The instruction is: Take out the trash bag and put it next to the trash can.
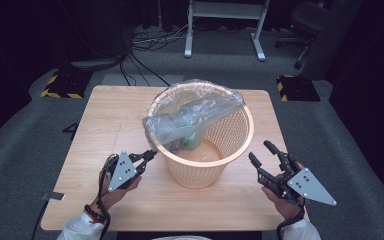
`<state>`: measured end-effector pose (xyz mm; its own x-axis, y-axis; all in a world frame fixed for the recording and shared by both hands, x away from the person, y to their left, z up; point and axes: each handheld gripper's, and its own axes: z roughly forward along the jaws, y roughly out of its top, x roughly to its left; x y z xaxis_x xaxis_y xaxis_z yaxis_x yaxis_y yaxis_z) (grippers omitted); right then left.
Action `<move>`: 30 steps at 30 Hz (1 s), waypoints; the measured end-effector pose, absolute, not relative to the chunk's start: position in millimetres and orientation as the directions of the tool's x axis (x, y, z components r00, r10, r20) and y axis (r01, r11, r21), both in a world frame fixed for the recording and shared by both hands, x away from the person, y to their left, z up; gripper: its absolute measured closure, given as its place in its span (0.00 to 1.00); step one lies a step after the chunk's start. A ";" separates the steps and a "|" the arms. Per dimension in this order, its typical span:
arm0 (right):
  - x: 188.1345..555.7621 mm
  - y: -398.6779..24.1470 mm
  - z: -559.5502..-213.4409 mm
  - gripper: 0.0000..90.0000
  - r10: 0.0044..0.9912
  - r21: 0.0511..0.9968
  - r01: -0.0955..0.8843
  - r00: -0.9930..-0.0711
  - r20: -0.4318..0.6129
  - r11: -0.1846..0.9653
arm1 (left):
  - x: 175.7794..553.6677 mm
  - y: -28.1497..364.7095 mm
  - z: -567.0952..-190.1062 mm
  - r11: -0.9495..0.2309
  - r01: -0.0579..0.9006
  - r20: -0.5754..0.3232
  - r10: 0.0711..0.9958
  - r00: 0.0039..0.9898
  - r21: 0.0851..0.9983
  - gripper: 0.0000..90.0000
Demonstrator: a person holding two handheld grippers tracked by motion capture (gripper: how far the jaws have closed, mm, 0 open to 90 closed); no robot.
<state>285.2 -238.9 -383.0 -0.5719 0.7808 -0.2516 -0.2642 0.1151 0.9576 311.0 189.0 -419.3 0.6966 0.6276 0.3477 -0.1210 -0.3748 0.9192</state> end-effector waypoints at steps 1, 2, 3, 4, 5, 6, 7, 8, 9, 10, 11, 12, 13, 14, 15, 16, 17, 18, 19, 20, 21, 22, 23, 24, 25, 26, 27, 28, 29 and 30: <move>282.7 -236.8 -386.6 0.50 0.773 0.958 -0.263 -0.582 -0.254 0.117 | 308.0 186.3 -419.4 -0.378 -0.127 0.352 0.618 0.703 0.917 1.00; 280.2 -234.2 -389.6 0.50 0.772 0.961 -0.255 -0.587 -0.244 0.110 | 304.9 183.6 -419.3 -0.386 -0.139 0.365 0.610 0.703 0.912 1.00; 277.9 -230.9 -392.5 0.51 0.765 0.965 -0.243 -0.601 -0.229 0.098 | 301.8 180.7 -419.4 -0.389 -0.147 0.371 0.602 0.707 0.910 1.00; 274.3 -227.4 -395.3 0.52 0.752 0.964 -0.251 -0.619 -0.226 0.084 | 298.9 177.9 -419.4 -0.393 -0.155 0.378 0.591 0.713 0.906 1.00; 269.1 -223.8 -397.8 0.54 0.751 0.956 -0.285 -0.614 -0.242 0.075 | 296.2 175.1 -419.6 -0.396 -0.163 0.384 0.580 0.719 0.904 1.00; 264.8 -220.3 -399.2 0.55 0.739 0.946 -0.318 -0.623 -0.257 0.061 | 293.8 172.2 -419.8 -0.396 -0.170 0.387 0.568 0.726 0.902 1.00; 262.2 -217.0 -400.0 0.56 0.719 0.942 -0.333 -0.642 -0.265 0.050 | 291.9 169.5 -419.7 -0.399 -0.175 0.389 0.556 0.735 0.900 1.00; 261.6 -213.7 -400.9 0.56 0.712 0.941 -0.335 -0.651 -0.264 0.043 | 290.1 166.5 -419.9 -0.394 -0.176 0.385 0.549 0.742 0.902 1.00; 262.5 -210.8 -401.6 0.56 0.703 0.945 -0.326 -0.665 -0.251 0.029 | 289.2 164.4 -419.6 -0.399 -0.187 0.394 0.537 0.745 0.898 1.00; 264.1 -208.5 -402.2 0.56 0.699 0.948 -0.316 -0.674 -0.240 0.021 | 289.2 164.4 -419.6 -0.399 -0.187 0.394 0.537 0.745 0.898 1.00; 264.1 -208.5 -402.2 0.56 0.699 0.948 -0.316 -0.674 -0.240 0.021 | 287.6 161.5 -419.6 -0.397 -0.188 0.391 0.529 0.753 0.898 1.00; 267.3 -202.8 -402.6 0.56 0.699 0.945 -0.325 -0.669 -0.252 0.029 | 286.6 158.5 -419.7 -0.397 -0.194 0.395 0.523 0.755 0.897 1.00; 267.3 -202.8 -402.6 0.56 0.699 0.945 -0.325 -0.669 -0.252 0.029 | 286.1 157.0 -419.2 -0.410 -0.204 0.411 0.519 0.749 0.889 1.00; 268.1 -201.0 -402.6 0.57 0.707 0.944 -0.327 -0.659 -0.258 0.040 | 285.2 153.1 -418.0 -0.422 -0.217 0.429 0.511 0.745 0.880 1.00; 270.6 -199.2 -402.5 0.55 0.723 0.943 -0.332 -0.643 -0.253 0.035 | 285.1 151.2 -417.7 -0.424 -0.218 0.430 0.507 0.747 0.879 1.00; 272.8 -199.2 -402.1 0.55 0.723 0.946 -0.323 -0.649 -0.238 0.021 | 284.5 148.2 -418.0 -0.422 -0.217 0.426 0.503 0.752 0.880 1.00; 277.2 -199.6 -401.1 0.57 0.732 0.953 -0.304 -0.645 -0.220 0.018 | 283.9 146.0 -418.2 -0.425 -0.225 0.433 0.493 0.755 0.877 1.00; 280.6 -200.4 -400.5 0.57 0.739 0.955 -0.297 -0.639 -0.211 0.016 | 283.4 143.9 -418.8 -0.426 -0.231 0.436 0.485 0.758 0.875 1.00; 284.3 -201.2 -400.2 0.58 0.740 0.956 -0.293 -0.641 -0.207 0.013 | 282.6 141.9 -419.4 -0.428 -0.236 0.440 0.478 0.761 0.873 1.00; 287.8 -201.7 -400.0 0.58 0.743 0.959 -0.284 -0.638 -0.203 0.018 | 281.8 140.4 -419.5 -0.430 -0.236 0.440 0.472 0.764 0.871 1.00; 291.0 -201.9 -399.9 0.58 0.746 0.960 -0.279 -0.634 -0.203 0.024 | 281.6 138.8 -419.1 -0.434 -0.240 0.444 0.466 0.765 0.868 1.00; 294.9 -201.8 -400.0 0.58 0.747 0.962 -0.271 -0.634 -0.200 0.028 | 281.5 137.7 -419.2 -0.434 -0.239 0.444 0.466 0.765 0.869 1.00; 297.6 -201.5 -399.9 0.58 0.748 0.964 -0.265 -0.633 -0.198 0.032 | 281.8 136.2 -419.6 -0.434 -0.239 0.443 0.465 0.766 0.869 1.00; 301.8 -200.4 -399.7 0.58 0.752 0.967 -0.251 -0.628 -0.199 0.046 | 282.3 134.8 -419.9 -0.438 -0.236 0.444 0.468 0.764 0.868 1.00; 305.9 -199.2 -399.6 0.60 0.758 0.969 -0.240 -0.621 -0.199 0.057 | 283.0 132.5 -420.2 -0.440 -0.232 0.443 0.473 0.762 0.867 1.00; 310.2 -198.0 -399.7 0.59 0.775 0.970 -0.235 -0.600 -0.199 0.067 | 283.6 130.7 -420.2 -0.441 -0.233 0.444 0.473 0.761 0.867 1.00; 313.6 -196.5 -399.6 0.59 0.784 0.972 -0.220 -0.588 -0.198 0.081 | 283.7 128.5 -420.7 -0.436 -0.228 0.438 0.479 0.760 0.871 1.00; 316.3 -195.2 -399.7 0.59 0.790 0.974 -0.211 -0.582 -0.193 0.082 | 284.0 126.1 -420.9 -0.438 -0.228 0.441 0.481 0.757 0.869 1.00; 317.5 -193.8 -399.6 0.60 0.796 0.975 -0.206 -0.575 -0.190 0.083 | 284.3 123.9 -421.0 -0.438 -0.229 0.442 0.483 0.755 0.869 1.00; 317.2 -192.5 -399.5 0.59 0.805 0.974 -0.209 -0.562 -0.190 0.084 | 284.9 121.9 -420.8 -0.438 -0.230 0.443 0.484 0.755 0.869 1.00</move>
<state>317.2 -192.5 -399.5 -0.5615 0.8054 -0.1898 -0.2092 0.0837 0.9743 284.9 121.9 -420.8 0.7546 0.4838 0.4434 -0.2302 -0.4377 0.8692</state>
